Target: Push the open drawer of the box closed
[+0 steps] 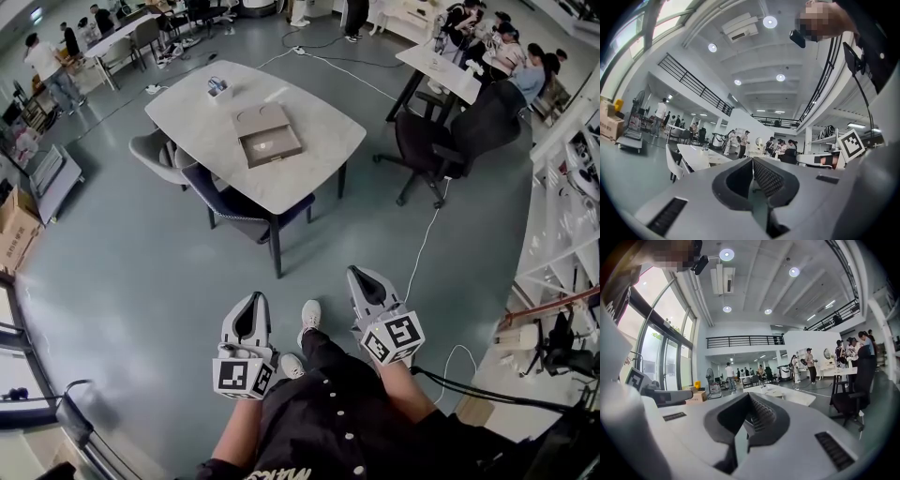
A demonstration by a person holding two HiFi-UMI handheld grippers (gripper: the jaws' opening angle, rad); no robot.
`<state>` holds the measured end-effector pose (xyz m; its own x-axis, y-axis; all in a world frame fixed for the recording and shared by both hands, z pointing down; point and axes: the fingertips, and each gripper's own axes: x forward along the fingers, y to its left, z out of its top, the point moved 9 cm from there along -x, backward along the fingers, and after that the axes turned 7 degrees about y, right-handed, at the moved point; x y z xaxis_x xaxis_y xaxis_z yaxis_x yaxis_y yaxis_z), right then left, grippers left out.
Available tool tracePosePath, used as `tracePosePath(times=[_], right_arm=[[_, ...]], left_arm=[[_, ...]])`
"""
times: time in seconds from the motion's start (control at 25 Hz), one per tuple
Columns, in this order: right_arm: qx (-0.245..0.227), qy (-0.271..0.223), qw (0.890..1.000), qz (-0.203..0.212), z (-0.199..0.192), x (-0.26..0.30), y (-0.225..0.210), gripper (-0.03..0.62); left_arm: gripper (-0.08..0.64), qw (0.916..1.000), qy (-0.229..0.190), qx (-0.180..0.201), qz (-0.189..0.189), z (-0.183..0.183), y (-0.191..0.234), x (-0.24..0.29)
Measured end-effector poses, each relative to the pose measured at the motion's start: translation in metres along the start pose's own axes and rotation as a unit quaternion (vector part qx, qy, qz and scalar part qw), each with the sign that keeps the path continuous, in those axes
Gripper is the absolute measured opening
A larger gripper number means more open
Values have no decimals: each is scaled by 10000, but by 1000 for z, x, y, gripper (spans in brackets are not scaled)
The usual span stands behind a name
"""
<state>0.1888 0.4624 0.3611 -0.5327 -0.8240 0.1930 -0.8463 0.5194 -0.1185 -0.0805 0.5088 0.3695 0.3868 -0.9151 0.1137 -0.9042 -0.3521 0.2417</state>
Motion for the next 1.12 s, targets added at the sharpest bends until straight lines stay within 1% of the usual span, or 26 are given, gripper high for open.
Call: tracePosePath(times=[0.16, 0.36, 0.72, 0.92, 1.12], right_arm=[[22, -22, 10000, 63, 0, 20, -8, -3], [50, -77, 9998, 188, 11, 57, -22, -3], [41, -163, 9990, 403, 39, 141, -66, -3], [53, -200, 9981, 574, 52, 184, -88, -3], [57, -217, 9971, 734, 62, 218, -109, -3]], left_arm=[[18, 10000, -3, 16, 45, 1, 8, 15], [18, 9999, -15, 63, 149, 10, 25, 42], [18, 9993, -66, 155, 319, 38, 56, 117], [18, 9987, -118, 302, 388, 50, 68, 154], [18, 9979, -109, 219, 600, 57, 78, 185]])
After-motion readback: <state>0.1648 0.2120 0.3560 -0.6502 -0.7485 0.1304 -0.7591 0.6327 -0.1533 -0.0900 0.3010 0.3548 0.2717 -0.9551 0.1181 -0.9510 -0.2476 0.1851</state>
